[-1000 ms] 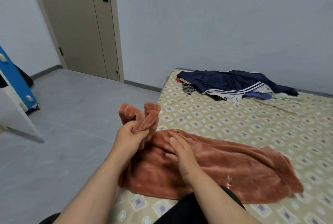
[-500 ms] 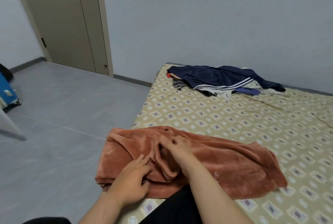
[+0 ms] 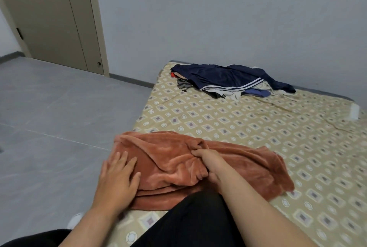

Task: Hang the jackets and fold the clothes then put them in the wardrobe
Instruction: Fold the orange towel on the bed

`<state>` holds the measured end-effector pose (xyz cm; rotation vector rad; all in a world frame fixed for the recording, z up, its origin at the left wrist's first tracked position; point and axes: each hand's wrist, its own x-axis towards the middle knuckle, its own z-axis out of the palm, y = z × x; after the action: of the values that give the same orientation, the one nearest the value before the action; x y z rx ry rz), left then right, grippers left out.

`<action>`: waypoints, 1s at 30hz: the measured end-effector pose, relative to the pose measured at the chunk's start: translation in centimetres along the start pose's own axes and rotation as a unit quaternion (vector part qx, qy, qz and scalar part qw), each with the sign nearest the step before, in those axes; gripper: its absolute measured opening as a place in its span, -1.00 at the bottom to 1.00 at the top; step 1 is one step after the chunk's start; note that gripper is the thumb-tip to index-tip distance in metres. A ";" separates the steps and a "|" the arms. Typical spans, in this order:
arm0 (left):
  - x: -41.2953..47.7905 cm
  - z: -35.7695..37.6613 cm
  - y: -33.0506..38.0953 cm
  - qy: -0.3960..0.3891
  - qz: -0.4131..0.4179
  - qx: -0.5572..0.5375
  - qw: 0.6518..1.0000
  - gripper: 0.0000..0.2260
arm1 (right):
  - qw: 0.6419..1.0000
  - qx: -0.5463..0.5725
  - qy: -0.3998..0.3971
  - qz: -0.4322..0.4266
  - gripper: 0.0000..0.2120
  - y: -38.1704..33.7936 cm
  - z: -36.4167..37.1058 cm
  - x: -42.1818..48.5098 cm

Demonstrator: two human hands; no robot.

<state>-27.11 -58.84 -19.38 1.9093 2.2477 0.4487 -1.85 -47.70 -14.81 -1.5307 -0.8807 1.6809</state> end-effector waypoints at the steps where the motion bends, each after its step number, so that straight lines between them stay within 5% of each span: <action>1: 0.0 0.1 -0.1 0.004 -0.006 0.005 1.000 -0.39 | 1.000 0.012 0.004 -0.003 -0.82 -0.5 -1.7 -0.3; 9: 0.0 2.3 -0.1 -0.073 0.003 -0.032 0.997 -0.49 | 0.971 0.084 0.211 -0.075 -0.86 -2.8 -19.8 -1.8; 12: -0.5 3.2 0.4 -0.138 -0.005 -0.074 0.988 -0.47 | 0.963 0.008 0.263 -0.052 -0.79 -0.8 -24.0 -2.2; 15: -0.6 3.6 1.3 -0.123 -0.031 -0.138 0.982 -0.51 | 0.943 -0.084 0.317 -0.054 -0.66 0.7 -24.8 -2.1; 17: 0.3 3.2 2.3 -0.112 -0.062 -0.188 0.974 -0.49 | 0.937 -0.123 0.321 -0.061 -0.75 0.7 -24.4 -1.9; 20: 2.2 2.1 4.5 -0.129 -0.129 -0.357 0.916 -0.43 | 0.945 -0.138 0.294 -0.051 -0.88 0.5 -24.7 -2.0; 22: 3.1 2.2 6.1 -0.156 -0.183 -0.440 0.865 -0.57 | 0.960 -0.114 0.255 -0.031 -0.84 0.6 -25.1 -2.1; 26: 4.3 3.6 7.8 -0.181 -0.328 -0.570 0.731 -0.71 | 0.974 -0.087 0.206 -0.018 -0.73 1.4 -24.5 -2.2; 30: 5.9 1.8 6.8 -0.142 -0.364 -0.631 0.670 -0.75 | 0.970 -0.081 0.227 -0.032 -0.74 0.7 -22.9 -2.0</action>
<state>-21.26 -51.89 -18.42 0.2891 1.4498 1.0487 21.04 -49.03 -16.09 -1.8749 -0.8221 1.1606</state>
